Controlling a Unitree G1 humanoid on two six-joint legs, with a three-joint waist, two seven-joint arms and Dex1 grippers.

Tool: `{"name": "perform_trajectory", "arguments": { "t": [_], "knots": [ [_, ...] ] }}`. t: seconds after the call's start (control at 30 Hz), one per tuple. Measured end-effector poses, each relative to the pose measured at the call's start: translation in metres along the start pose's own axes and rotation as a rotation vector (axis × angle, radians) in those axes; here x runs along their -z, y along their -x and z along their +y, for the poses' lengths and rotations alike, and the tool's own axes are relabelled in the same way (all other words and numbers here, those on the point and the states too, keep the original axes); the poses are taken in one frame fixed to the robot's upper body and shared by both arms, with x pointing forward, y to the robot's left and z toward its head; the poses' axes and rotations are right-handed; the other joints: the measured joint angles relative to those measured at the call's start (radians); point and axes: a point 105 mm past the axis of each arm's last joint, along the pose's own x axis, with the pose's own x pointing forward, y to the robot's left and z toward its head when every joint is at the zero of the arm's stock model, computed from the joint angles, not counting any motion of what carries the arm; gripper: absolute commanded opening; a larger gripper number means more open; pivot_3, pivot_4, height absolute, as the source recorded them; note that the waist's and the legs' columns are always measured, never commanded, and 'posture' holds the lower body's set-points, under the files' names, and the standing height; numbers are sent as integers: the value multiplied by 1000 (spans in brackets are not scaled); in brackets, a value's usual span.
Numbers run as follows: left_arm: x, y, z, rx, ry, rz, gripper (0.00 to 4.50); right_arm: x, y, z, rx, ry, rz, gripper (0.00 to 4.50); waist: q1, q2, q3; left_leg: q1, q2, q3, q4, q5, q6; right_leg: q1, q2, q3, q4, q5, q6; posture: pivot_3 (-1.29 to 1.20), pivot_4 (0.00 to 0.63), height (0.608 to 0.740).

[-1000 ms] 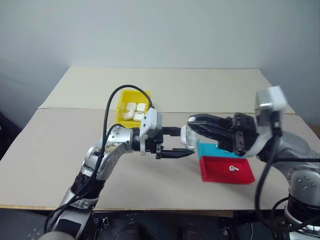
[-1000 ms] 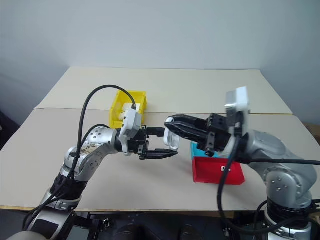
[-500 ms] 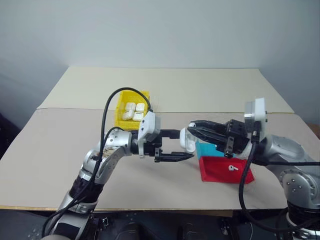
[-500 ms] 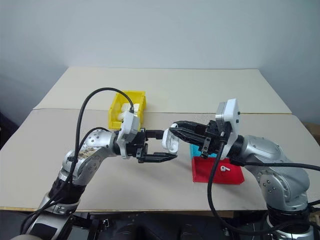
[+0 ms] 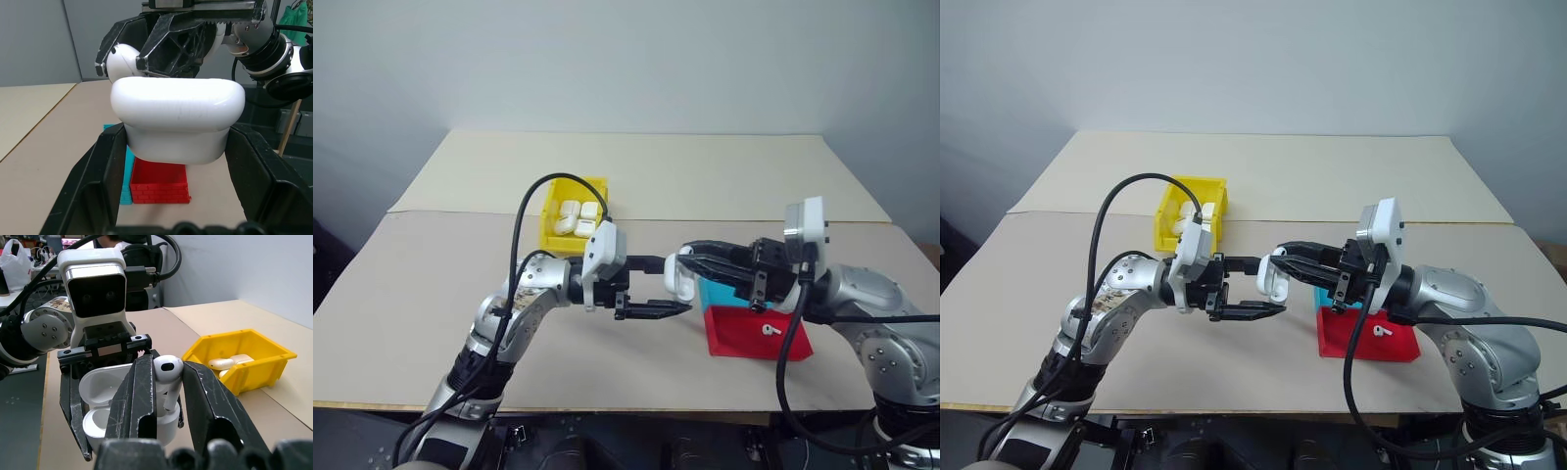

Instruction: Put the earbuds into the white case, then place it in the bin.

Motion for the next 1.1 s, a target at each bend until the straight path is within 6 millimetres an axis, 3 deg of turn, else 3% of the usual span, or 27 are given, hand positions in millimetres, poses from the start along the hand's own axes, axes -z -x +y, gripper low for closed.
{"name": "perform_trajectory", "arguments": {
  "t": [0.47, 0.5, 0.7, 0.97, 1.1],
  "knots": [
    [-1, 0, 0, -4, -7, -5, 2756, 4, -3, 2, -10, -13, 11, 618, 0, 0, 0, 0, 0, 0, 0, 0, 0, 0, 0, 0, 0, 0, 0, 0, 150, 740],
    [-1, 0, 0, -4, -7, -5, 2756, 4, -3, 2, -10, -12, 13, 1316, 0, 0, 0, 0, 0, 0, 0, 0, 0, 0, 0, 0, 0, 0, 0, 0, 150, 740],
    [-2, 2, 1, -11, -21, -7, 2756, 10, 2, 1, -9, -23, 48, 3225, 0, 0, 0, 0, 0, 0, 0, 0, 0, 0, 0, 0, 0, 0, 0, 0, 150, 740],
    [-2, 2, 3, -22, -33, -10, 2756, 9, 3, 1, -13, -23, 48, 3225, 0, 0, 0, 0, 0, 0, 0, 0, 0, 0, 0, 0, 0, 0, 0, 0, 150, 740],
    [-5, 5, 12, -101, -54, -25, 2756, 6, 7, -10, 37, -24, 37, 3225, 0, 0, 0, 0, 0, 0, 0, 0, 0, 0, 0, 0, 0, 0, 0, 0, 150, 740]
  ]
}}
